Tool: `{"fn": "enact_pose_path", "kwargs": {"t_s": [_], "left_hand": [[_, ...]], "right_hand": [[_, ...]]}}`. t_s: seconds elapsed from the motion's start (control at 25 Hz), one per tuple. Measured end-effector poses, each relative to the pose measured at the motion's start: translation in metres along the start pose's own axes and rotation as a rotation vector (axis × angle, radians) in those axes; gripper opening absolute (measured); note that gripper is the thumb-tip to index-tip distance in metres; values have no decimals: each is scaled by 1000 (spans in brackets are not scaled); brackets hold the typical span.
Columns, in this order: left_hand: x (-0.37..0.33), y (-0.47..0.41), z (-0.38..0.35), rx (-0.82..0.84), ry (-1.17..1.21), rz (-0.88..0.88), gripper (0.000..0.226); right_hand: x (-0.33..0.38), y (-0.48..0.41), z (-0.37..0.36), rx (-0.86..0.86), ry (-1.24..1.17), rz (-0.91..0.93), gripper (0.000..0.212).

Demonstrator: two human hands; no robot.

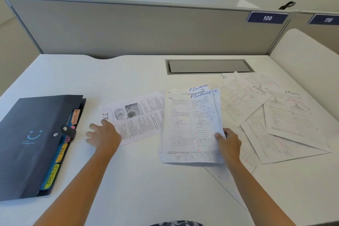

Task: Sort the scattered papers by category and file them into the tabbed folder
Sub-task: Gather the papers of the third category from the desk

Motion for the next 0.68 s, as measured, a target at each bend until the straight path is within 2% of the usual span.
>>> {"fn": "enact_pose_path", "kwargs": {"t_s": [0.08, 0.16, 0.32, 0.48, 0.56, 0.68], "left_hand": [[-5, 10, -6, 14, 74, 70, 54], [-8, 18, -10, 45, 115, 116, 71], [-6, 11, -7, 69, 264, 116, 84], [4, 9, 3, -4, 344, 85, 58], [6, 11, 14, -131, 343, -13, 53], [6, 9, 44, -270, 475, -205, 42]], "right_hand": [[0, -2, -2, 19, 23, 8, 25], [0, -4, -2, 36, 38, 5, 25], [-4, -4, -2, 46, 49, 6, 25], [-4, -5, -5, 52, 60, 9, 26], [-6, -5, -5, 62, 64, -3, 26], [-5, -7, -3, 79, 86, -6, 25]]}}
Point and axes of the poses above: each hand's wrist, its own y-axis away from the middle knuckle, its own z-axis out of the back of the hand, x = y × z, the point moved 4 cm from there along -y, towards the middle knuckle, and after that the axes turned 6 degrees about -y, right-handed, at the moved point
